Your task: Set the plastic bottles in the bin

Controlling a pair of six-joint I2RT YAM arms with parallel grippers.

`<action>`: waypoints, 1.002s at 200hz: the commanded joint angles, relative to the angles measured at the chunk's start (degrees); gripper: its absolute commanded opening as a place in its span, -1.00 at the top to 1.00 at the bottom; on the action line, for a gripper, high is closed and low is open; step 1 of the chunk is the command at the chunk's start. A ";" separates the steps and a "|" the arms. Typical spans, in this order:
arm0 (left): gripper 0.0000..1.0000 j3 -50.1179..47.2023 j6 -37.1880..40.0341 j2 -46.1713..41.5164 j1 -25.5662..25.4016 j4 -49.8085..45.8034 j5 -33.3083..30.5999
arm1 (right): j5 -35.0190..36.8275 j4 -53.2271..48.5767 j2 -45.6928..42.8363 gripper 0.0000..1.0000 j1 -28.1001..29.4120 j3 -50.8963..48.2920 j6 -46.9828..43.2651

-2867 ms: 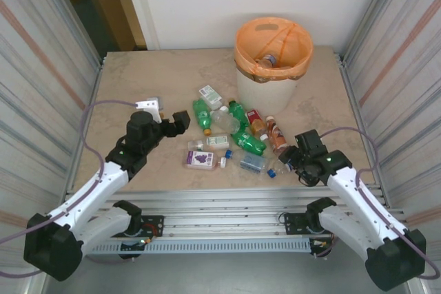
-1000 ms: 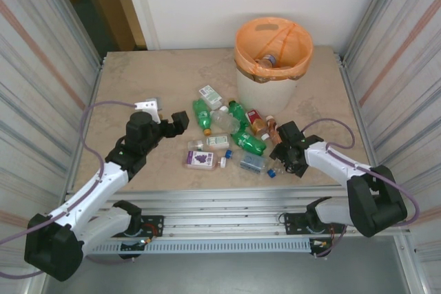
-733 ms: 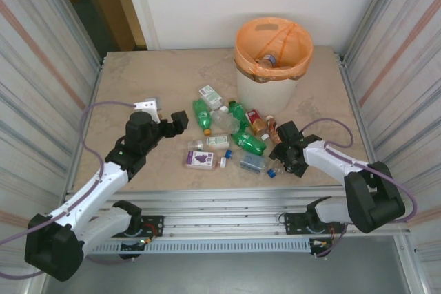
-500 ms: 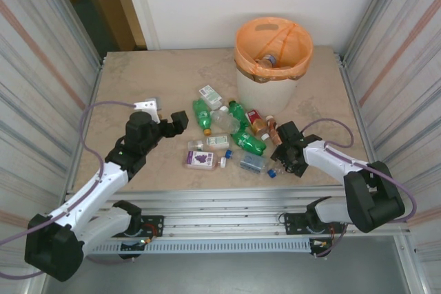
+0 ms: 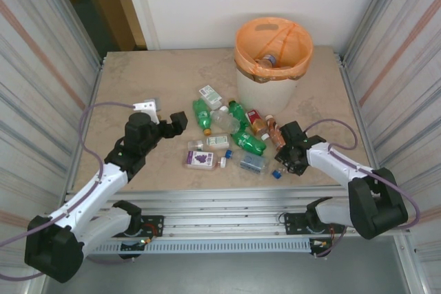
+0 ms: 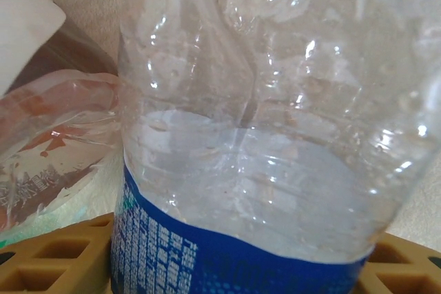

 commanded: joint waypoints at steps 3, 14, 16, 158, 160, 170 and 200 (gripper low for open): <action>-0.98 -0.52 -0.73 -1.32 0.47 1.04 0.26 | 1.82 -3.27 -2.54 0.01 -0.51 -0.31 -0.45; -0.98 -0.50 -0.71 -1.40 0.48 0.95 0.09 | 2.77 -4.69 -3.58 0.01 -0.67 0.14 -0.69; -0.98 -0.51 -0.68 -1.45 0.48 0.95 0.09 | 2.90 -4.97 -3.80 0.01 -0.68 0.24 -0.71; -0.97 -0.69 -1.36 -1.22 0.66 1.84 1.02 | 6.14 -15.90 -15.88 0.15 -8.88 30.59 -21.04; -0.97 -0.69 -1.39 -1.25 0.66 1.85 1.04 | 5.92 -15.43 -15.66 0.15 -8.93 31.28 -21.44; -0.97 -0.69 -1.54 -1.11 0.65 1.97 1.34 | 4.36 -13.79 -13.62 0.15 -9.25 34.21 -23.22; -0.98 -0.13 -1.78 -1.15 0.65 0.90 1.84 | -0.86 -8.47 -7.00 0.16 -10.28 43.49 -27.25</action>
